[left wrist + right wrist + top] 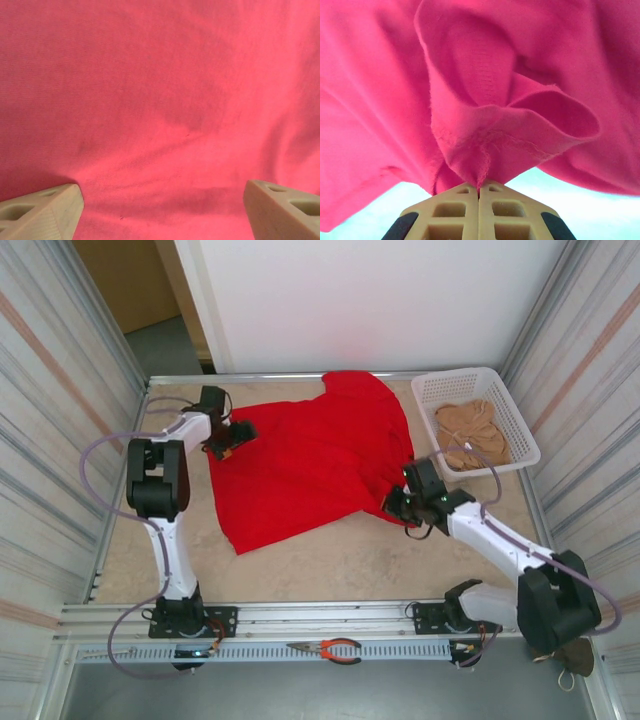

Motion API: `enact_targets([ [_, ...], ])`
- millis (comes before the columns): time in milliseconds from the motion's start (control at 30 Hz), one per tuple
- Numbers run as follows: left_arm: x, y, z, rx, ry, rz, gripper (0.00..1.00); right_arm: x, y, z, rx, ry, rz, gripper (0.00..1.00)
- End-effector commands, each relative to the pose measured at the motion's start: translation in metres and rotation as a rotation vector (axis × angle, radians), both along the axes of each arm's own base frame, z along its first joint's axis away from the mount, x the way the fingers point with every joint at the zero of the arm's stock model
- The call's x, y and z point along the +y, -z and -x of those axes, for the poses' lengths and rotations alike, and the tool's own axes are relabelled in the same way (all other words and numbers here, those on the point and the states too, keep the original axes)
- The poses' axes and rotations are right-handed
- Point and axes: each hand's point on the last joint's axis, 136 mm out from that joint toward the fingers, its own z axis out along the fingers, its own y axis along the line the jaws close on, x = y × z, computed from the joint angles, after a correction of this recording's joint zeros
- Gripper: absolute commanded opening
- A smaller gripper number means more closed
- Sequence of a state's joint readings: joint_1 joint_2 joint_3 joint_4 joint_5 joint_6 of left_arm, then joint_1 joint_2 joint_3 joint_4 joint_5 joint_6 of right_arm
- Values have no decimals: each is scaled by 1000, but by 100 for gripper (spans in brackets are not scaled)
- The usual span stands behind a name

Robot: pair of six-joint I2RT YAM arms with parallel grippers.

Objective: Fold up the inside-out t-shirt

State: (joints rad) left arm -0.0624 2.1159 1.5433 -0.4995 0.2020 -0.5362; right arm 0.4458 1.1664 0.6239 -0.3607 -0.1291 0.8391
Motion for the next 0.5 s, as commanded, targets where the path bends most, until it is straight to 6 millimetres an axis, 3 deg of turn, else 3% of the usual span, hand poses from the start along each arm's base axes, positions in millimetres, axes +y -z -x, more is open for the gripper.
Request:
enact_targets([
  [0, 20, 40, 51, 208, -88, 1, 85, -30, 25, 27, 94, 98, 56, 0],
  [133, 42, 32, 79, 220, -203, 7, 86, -43, 34, 34, 126, 126, 42, 0],
  [267, 59, 26, 119, 217, -335, 47, 86, -46, 31, 22, 122, 118, 36, 0],
  [467, 51, 19, 196, 193, -505, 136, 87, -46, 37, -7, 141, 69, 69, 0],
])
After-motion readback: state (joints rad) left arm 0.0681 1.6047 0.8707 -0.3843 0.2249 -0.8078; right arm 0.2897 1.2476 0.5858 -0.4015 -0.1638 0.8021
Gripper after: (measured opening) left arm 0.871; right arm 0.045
